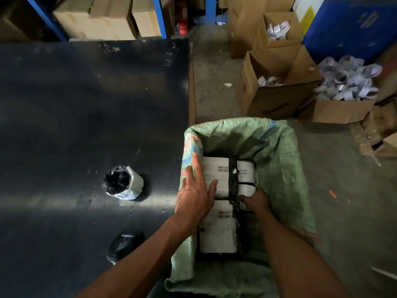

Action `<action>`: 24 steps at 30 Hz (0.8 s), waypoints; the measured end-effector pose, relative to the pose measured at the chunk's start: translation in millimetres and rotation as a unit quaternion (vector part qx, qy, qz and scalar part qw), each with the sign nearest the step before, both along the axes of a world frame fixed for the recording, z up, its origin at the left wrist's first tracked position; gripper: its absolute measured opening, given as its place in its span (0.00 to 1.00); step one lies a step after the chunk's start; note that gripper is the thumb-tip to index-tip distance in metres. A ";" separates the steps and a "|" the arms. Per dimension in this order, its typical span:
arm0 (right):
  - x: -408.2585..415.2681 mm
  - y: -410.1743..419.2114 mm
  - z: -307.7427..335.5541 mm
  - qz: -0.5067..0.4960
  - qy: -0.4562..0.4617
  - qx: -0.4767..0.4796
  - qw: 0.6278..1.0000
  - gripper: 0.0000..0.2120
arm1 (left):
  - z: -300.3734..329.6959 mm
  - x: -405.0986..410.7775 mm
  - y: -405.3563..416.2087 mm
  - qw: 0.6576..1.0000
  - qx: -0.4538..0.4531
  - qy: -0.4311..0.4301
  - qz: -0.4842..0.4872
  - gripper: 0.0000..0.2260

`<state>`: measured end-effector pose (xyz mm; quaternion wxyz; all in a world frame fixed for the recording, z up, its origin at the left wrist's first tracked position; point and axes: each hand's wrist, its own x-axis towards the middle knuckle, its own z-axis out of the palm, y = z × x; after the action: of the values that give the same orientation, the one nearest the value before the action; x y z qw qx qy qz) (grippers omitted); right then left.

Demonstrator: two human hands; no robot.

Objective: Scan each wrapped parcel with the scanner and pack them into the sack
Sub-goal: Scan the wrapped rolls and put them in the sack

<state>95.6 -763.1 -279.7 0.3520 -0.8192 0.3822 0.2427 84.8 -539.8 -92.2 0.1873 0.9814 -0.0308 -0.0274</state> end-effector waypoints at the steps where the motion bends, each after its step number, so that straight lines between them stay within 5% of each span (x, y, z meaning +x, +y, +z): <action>1: -0.1 -1.4 4.5 0.001 0.002 0.002 1.000 0.35 | 1.3 -1.4 1.5 1.000 -0.019 0.007 -0.001 0.36; 11: -10.6 20.4 98.3 -0.023 -0.094 0.016 0.995 0.26 | 34.8 2.5 43.8 0.963 -0.199 0.176 -0.035 0.37; 19: -19.9 97.4 208.4 -0.014 -0.281 0.025 0.959 0.34 | 50.9 31.6 175.2 0.974 -0.139 0.109 -0.142 0.35; 24: -49.7 192.1 254.5 0.092 -0.361 -0.042 0.927 0.22 | 52.0 51.2 251.5 0.967 -0.080 0.136 -0.201 0.37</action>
<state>45.9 -571.0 -25.3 0.4079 -0.8969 0.1621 -0.0549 136.0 -288.4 -40.2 0.2586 0.9239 -0.2040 -0.1947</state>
